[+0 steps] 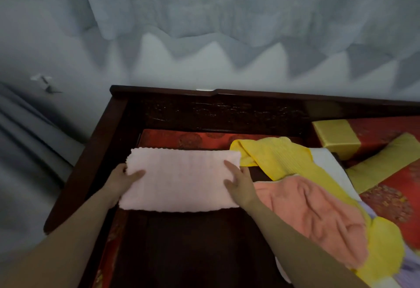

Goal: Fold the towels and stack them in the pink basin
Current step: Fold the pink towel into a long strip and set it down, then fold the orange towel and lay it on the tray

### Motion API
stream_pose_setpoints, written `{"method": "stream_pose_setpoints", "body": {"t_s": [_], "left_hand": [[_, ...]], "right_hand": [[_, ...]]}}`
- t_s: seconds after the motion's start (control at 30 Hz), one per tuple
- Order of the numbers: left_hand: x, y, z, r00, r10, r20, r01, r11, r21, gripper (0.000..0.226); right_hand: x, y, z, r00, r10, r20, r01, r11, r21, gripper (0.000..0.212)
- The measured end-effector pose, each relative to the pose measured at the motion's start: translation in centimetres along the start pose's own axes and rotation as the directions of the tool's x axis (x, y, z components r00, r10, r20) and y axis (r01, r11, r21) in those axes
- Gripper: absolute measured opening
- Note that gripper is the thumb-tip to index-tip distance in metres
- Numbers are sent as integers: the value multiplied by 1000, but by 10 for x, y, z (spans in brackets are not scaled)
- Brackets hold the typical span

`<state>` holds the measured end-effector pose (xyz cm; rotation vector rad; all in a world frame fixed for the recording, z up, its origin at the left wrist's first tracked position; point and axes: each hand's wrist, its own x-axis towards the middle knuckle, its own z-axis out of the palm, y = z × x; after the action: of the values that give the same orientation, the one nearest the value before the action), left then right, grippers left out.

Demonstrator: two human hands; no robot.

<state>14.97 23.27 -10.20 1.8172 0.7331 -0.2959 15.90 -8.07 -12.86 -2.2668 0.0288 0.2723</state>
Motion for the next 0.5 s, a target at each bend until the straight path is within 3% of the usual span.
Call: {"method": "stream_pose_setpoints", "body": {"t_s": [0.1, 0.17, 0.23, 0.3, 0.37, 0.47, 0.5], "left_hand": [[-1, 7, -1, 997, 55, -50, -49, 992, 116, 61], [-10, 18, -5, 973, 172, -152, -128, 957, 259, 60], [-28, 29, -2, 896, 350, -274, -255, 910, 327, 55], [-55, 44, 15, 832, 479, -279, -386, 862, 330, 45], [-83, 57, 58, 841, 524, -138, -483, 841, 244, 34], [-109, 63, 143, 853, 483, 198, -514, 843, 157, 29], [-114, 61, 173, 847, 450, 283, -500, 855, 138, 31]], "right_hand": [[-3, 4, -3, 998, -12, -68, 12, 1000, 2, 55], [-12, 3, -22, 986, -39, -163, 54, 995, 89, 52], [-25, 10, -59, 969, -53, -240, 81, 991, 110, 44], [-38, 27, -102, 963, -96, -252, 94, 995, -21, 36], [-51, 52, -146, 966, -47, -254, 11, 990, -142, 39], [-64, 86, -188, 955, 133, -265, -177, 972, -151, 62], [-68, 94, -197, 951, 179, -251, -219, 965, -144, 60]]}}
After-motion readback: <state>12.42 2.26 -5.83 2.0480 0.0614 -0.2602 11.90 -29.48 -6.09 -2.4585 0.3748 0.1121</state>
